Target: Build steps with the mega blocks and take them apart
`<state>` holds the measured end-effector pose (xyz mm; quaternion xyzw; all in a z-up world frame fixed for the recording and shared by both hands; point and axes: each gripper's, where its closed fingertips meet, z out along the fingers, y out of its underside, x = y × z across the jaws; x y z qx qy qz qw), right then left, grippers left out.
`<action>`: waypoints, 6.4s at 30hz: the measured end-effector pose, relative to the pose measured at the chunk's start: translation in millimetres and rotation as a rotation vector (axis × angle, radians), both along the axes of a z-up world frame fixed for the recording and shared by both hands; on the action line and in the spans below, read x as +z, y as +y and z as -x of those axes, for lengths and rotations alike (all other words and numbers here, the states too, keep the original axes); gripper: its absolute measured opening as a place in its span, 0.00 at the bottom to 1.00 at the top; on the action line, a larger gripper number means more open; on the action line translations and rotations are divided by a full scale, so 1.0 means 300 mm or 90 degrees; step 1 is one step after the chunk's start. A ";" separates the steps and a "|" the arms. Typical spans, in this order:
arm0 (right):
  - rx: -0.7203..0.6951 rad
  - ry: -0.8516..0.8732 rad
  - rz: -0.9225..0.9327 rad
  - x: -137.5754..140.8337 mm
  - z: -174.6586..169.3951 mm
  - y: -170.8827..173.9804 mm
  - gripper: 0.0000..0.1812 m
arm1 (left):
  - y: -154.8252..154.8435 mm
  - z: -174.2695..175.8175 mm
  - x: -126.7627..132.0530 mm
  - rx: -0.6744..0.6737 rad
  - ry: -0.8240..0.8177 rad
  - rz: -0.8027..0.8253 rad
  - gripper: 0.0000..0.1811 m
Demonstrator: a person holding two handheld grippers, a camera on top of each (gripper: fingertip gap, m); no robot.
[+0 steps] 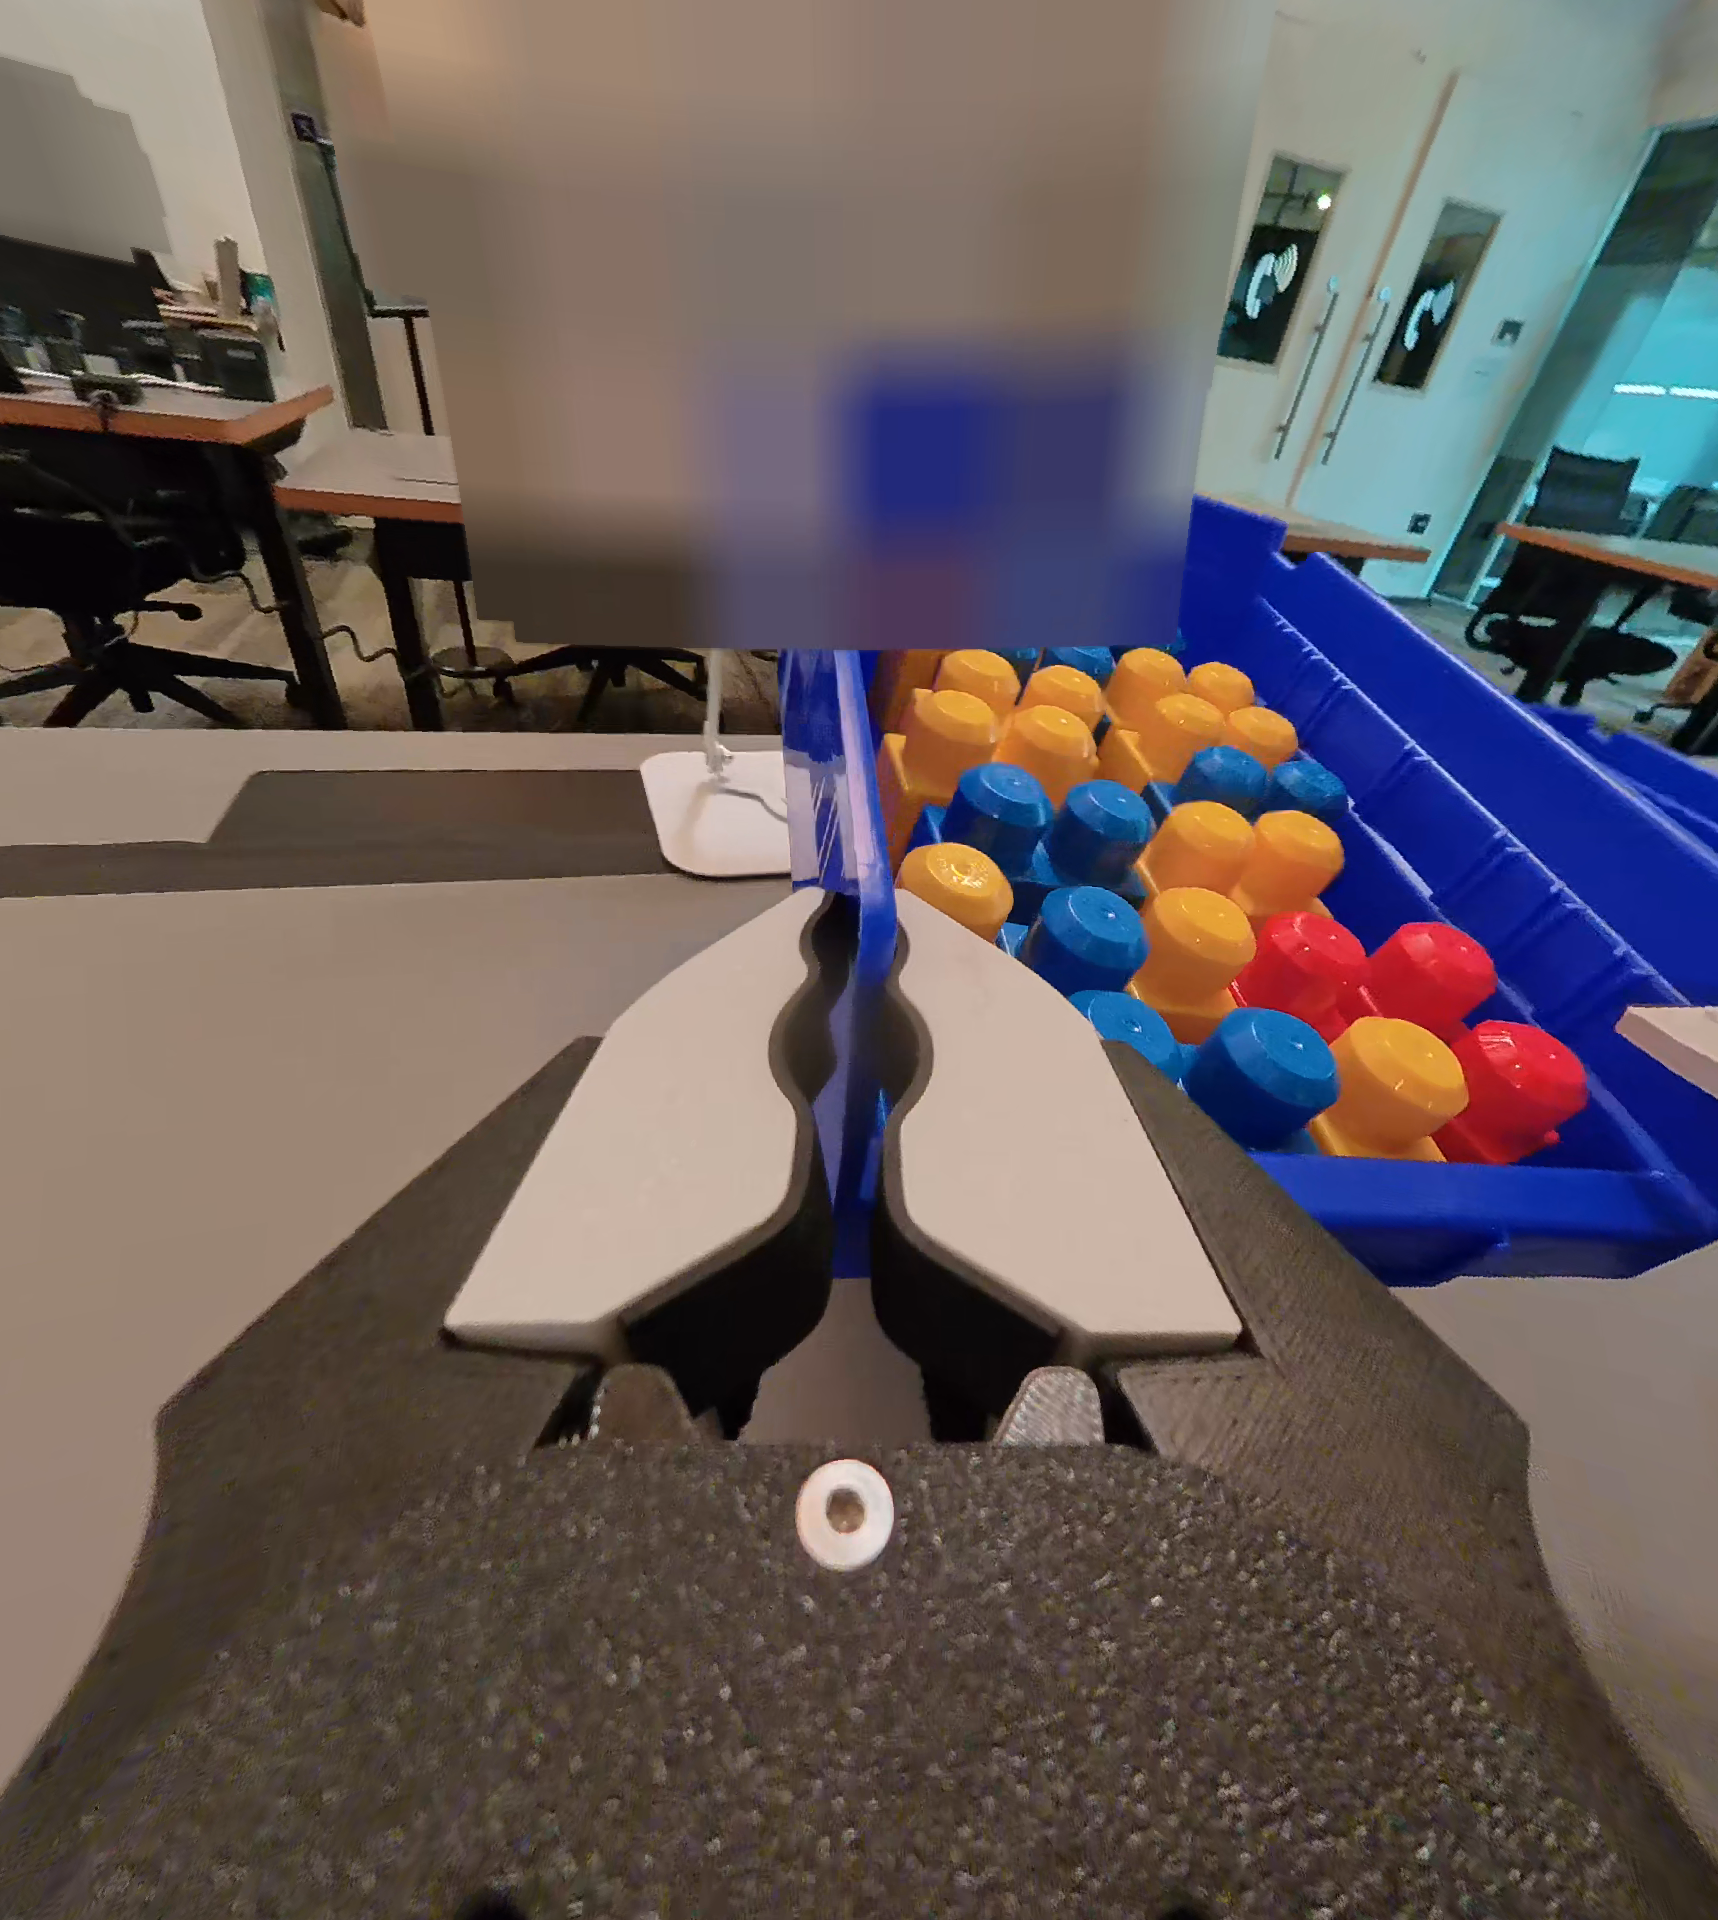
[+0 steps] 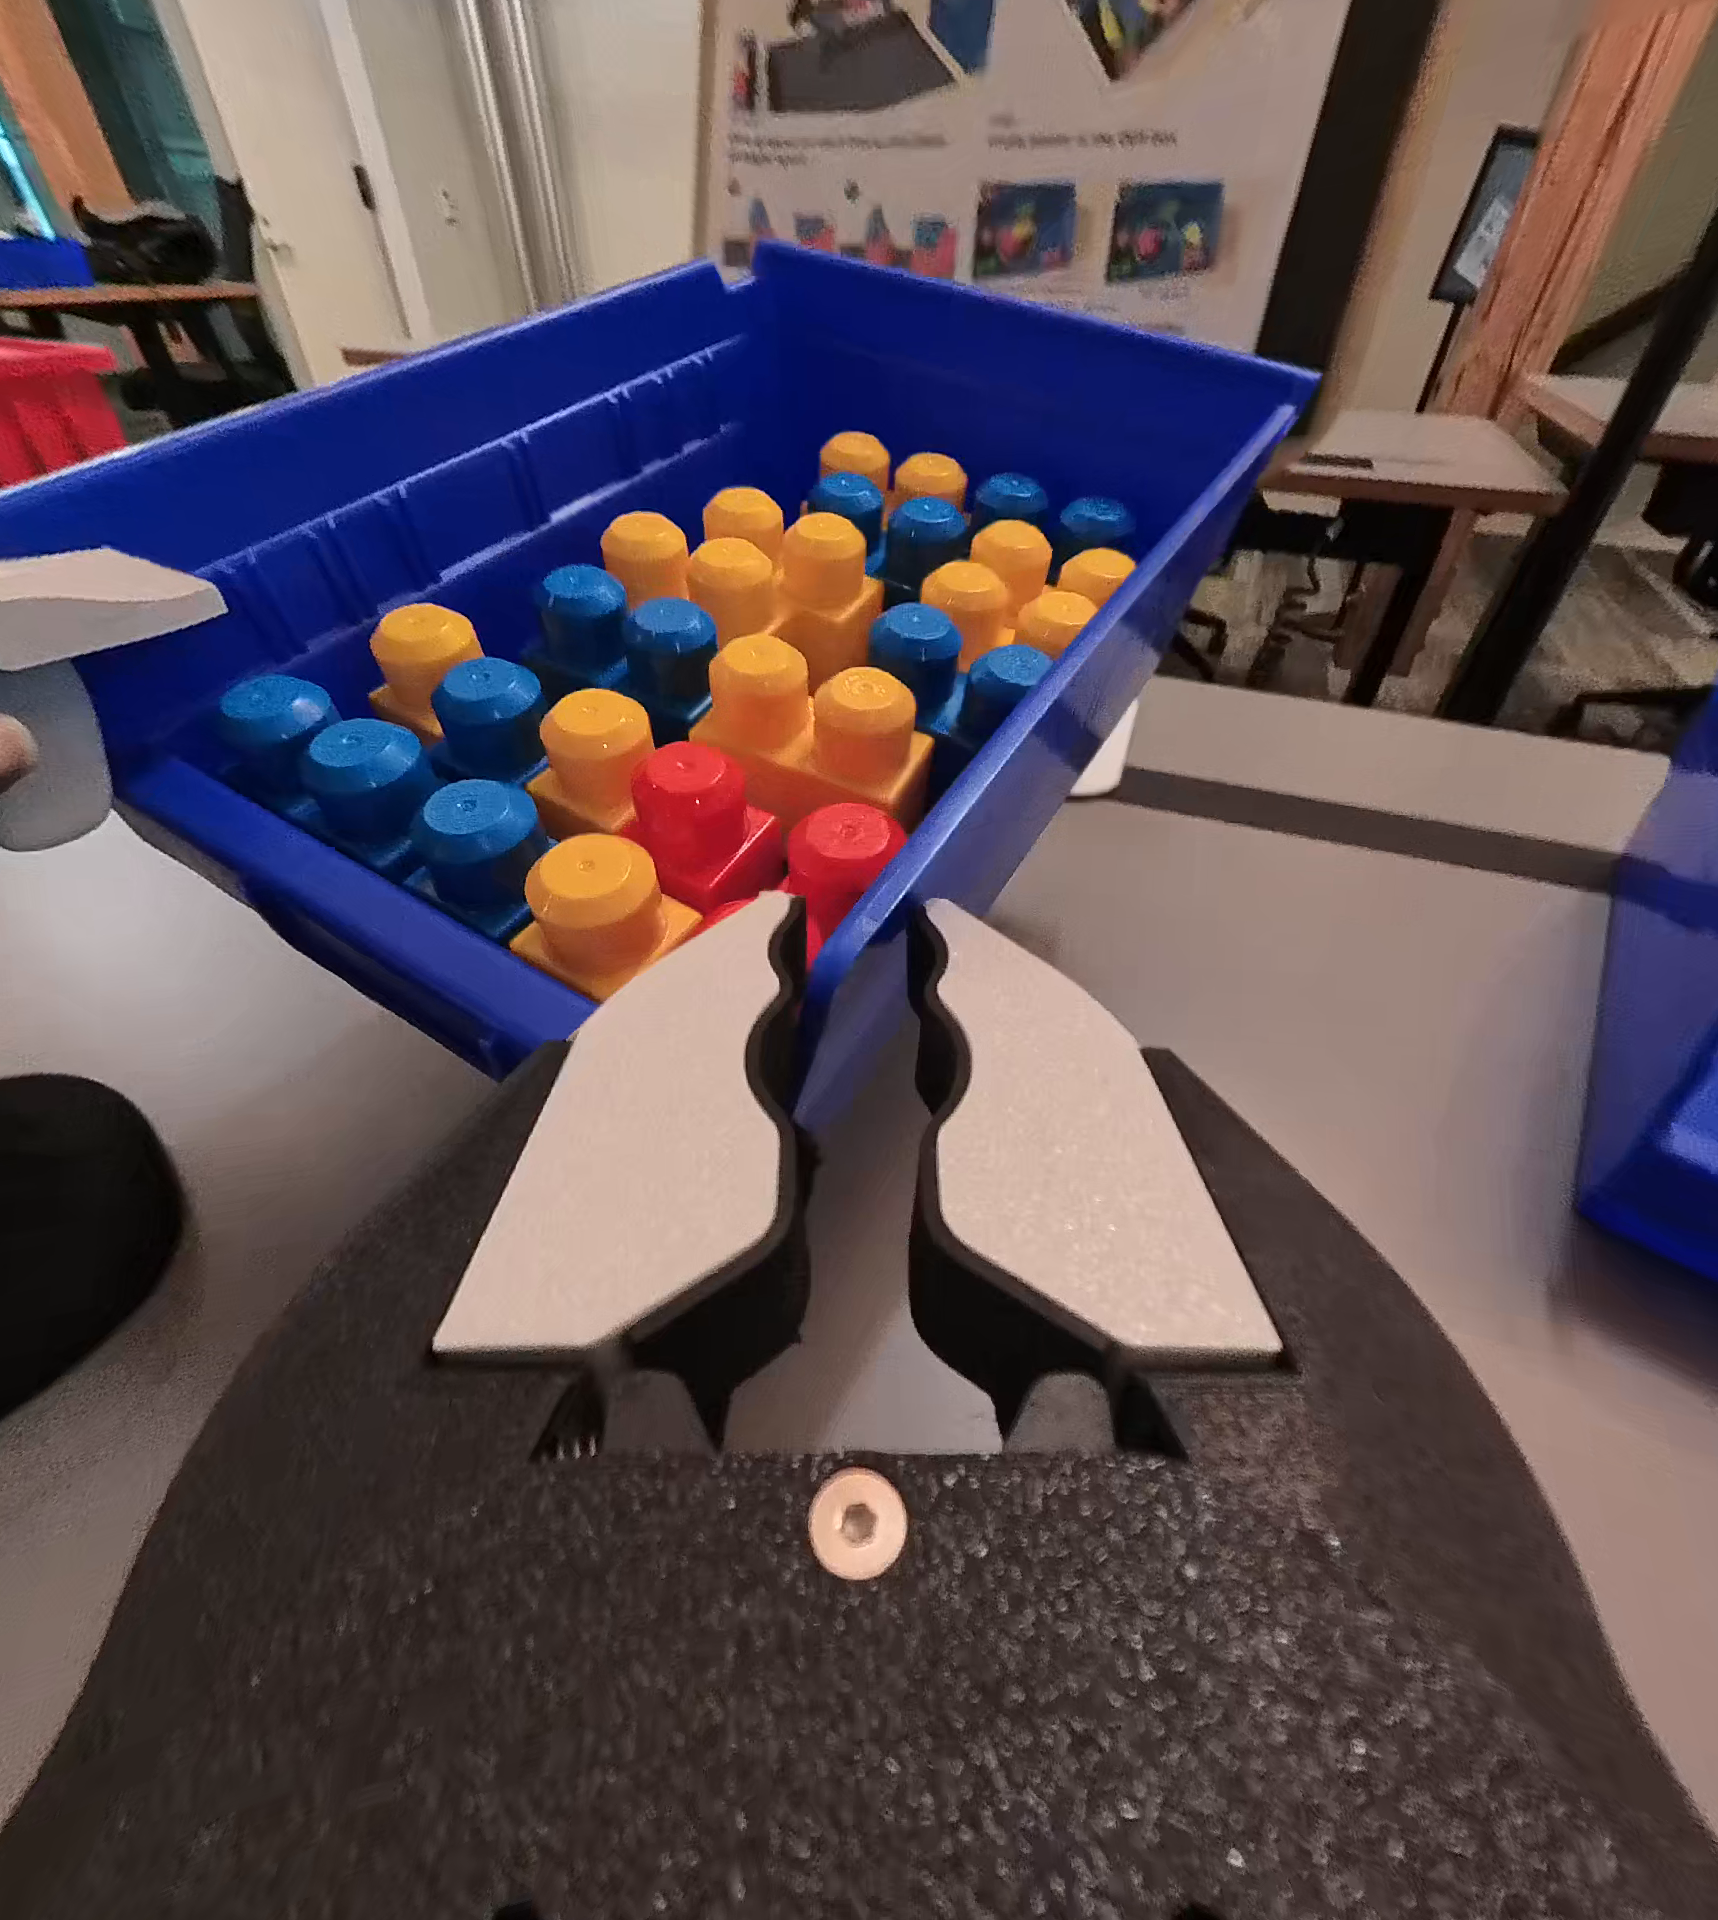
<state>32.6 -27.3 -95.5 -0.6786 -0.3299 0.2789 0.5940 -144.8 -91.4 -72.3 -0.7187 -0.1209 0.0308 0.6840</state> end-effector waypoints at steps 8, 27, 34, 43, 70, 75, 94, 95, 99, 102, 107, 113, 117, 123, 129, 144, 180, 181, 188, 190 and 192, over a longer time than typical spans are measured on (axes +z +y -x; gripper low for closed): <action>0.094 -0.005 -0.016 0.107 0.205 -0.096 0.12 | -0.140 0.192 0.067 0.056 -0.035 -0.032 0.02; -0.076 -0.023 0.036 -0.066 -0.240 0.160 0.19 | -0.315 0.789 -0.066 0.216 -0.076 0.024 0.02; -0.187 0.008 0.045 -0.059 -0.473 0.300 0.19 | -0.307 0.920 -0.183 0.236 -0.136 0.042 0.02; -0.218 0.025 0.045 -0.070 -0.548 0.332 0.19 | -0.373 0.931 -0.292 0.301 -0.147 0.037 0.02; -0.213 0.026 0.057 -0.112 -0.545 0.349 0.20 | -0.488 0.930 -0.233 0.385 -0.102 -0.030 0.31; -0.220 0.015 0.040 -0.102 -0.558 0.358 0.20 | -0.482 0.855 -0.144 0.380 -0.001 -0.011 0.30; -0.428 -0.129 0.141 -0.274 -1.003 0.837 0.02 | -0.440 0.867 -0.263 0.356 -0.019 0.125 0.08; -0.437 -0.127 0.139 -0.273 -0.982 0.828 0.02 | -0.439 0.861 -0.263 0.358 -0.015 0.128 0.03; -0.457 -0.180 0.113 -0.272 -0.892 0.796 0.03 | -0.401 0.816 -0.262 0.348 0.013 0.145 0.04; -0.452 -0.193 0.106 -0.269 -0.851 0.787 0.04 | -0.378 0.792 -0.264 0.338 0.028 0.160 0.04; -0.452 -0.191 0.107 -0.273 -0.839 0.781 0.04 | -0.371 0.780 -0.265 0.332 0.029 0.163 0.04; -0.441 -0.195 0.097 -0.273 -0.820 0.773 0.04 | -0.361 0.767 -0.265 0.324 0.033 0.165 0.05; -0.433 -0.197 0.092 -0.272 -0.805 0.770 0.04 | -0.355 0.762 -0.265 0.320 0.036 0.165 0.05; -0.425 -0.173 0.063 -0.237 -0.810 0.766 0.09 | -0.356 0.761 -0.255 0.314 0.050 0.152 0.06; -0.363 -0.082 0.004 -0.072 -0.786 0.700 0.18 | -0.395 0.719 -0.089 0.339 0.137 0.056 0.07; 0.041 0.007 0.043 0.024 -0.070 0.608 0.26 | -0.018 0.539 -0.161 0.065 0.118 0.200 0.22; 0.055 0.052 0.034 -0.094 -0.064 0.611 0.24 | 0.052 1.064 -0.419 0.017 -0.034 0.790 0.18; 0.057 0.049 0.032 -0.095 -0.062 0.608 0.24 | 0.059 1.064 -0.416 0.016 -0.040 0.783 0.16; 0.061 0.040 0.026 -0.100 -0.056 0.602 0.23 | 0.069 1.057 -0.345 0.016 0.009 0.745 0.16; 0.062 0.039 0.024 -0.098 -0.056 0.601 0.23 | 0.070 1.046 -0.269 0.020 0.048 0.707 0.16; 0.063 0.037 0.019 -0.096 -0.054 0.599 0.23 | 0.081 1.010 -0.164 0.021 0.091 0.648 0.16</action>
